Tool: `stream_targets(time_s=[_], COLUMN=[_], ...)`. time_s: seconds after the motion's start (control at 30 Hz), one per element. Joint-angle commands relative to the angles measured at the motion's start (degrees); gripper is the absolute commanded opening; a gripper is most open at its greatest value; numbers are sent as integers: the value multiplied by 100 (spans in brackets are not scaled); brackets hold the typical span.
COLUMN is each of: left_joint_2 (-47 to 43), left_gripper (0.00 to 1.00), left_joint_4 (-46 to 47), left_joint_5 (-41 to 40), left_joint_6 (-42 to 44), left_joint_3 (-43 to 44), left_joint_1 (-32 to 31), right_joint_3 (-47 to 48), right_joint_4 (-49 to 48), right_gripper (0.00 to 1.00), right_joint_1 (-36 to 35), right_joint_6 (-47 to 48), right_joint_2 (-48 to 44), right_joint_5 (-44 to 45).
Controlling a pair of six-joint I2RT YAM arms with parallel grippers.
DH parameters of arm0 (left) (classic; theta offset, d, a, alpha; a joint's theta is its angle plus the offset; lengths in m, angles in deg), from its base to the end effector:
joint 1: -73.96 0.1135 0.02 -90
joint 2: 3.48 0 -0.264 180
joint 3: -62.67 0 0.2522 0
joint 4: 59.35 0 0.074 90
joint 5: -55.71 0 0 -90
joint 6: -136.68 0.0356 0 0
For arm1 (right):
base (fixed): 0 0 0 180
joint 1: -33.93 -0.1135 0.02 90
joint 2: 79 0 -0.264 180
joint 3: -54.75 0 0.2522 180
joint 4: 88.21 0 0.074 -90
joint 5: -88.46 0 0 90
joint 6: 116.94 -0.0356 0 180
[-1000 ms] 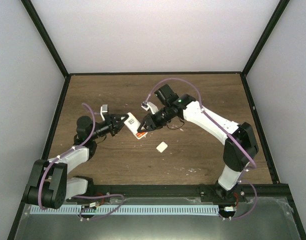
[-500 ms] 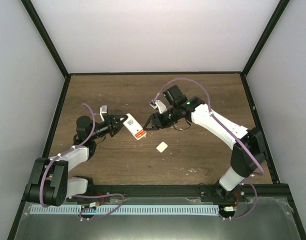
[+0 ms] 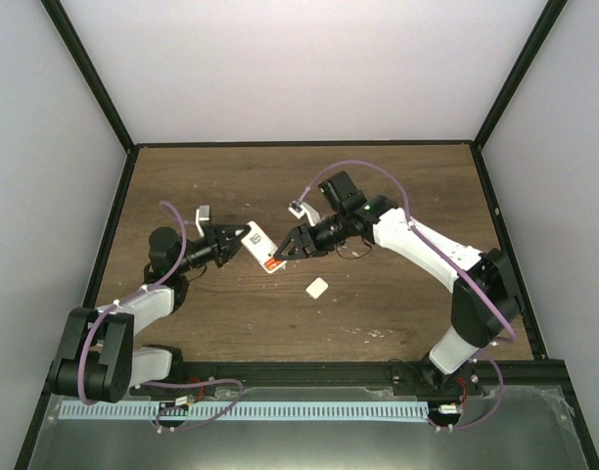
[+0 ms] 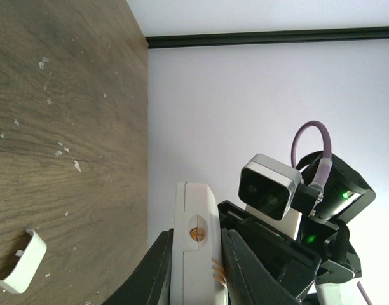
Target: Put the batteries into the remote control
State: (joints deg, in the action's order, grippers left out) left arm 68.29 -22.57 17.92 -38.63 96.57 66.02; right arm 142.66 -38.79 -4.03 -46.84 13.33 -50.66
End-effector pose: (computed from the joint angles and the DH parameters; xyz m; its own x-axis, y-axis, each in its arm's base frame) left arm 0.2262 -0.0600 0.2076 -0.8658 -0.4959 -0.0668 0.0521 0.0433 -0.9977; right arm 0.2512 0.2301 0.2793 -0.8553 -0.3847 -0.3470 -0.4926 0.3962 0.7748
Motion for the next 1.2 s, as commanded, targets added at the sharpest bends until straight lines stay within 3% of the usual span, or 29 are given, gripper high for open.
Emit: stream_targets(time_s=[0.0,0.23,1.17], left_joint_2=[60,186,171], left_gripper=[0,0,0], left_joint_4=[543,916,939], left_joint_5=[62,83,121], left_joint_6=[-183,-393,-349], left_joint_3=[56,3,-55], left_joint_1=[16,22,17], right_joint_3=[-50,-97,-155], right_joint_4=[-111,-204,-387], right_gripper=[57,46,25], right_joint_1=[-10,-10,-19], right_joint_6=[-32,-110,-189], right_joint_2=[75,129,101], right_joint_5=[-371,-654,-724])
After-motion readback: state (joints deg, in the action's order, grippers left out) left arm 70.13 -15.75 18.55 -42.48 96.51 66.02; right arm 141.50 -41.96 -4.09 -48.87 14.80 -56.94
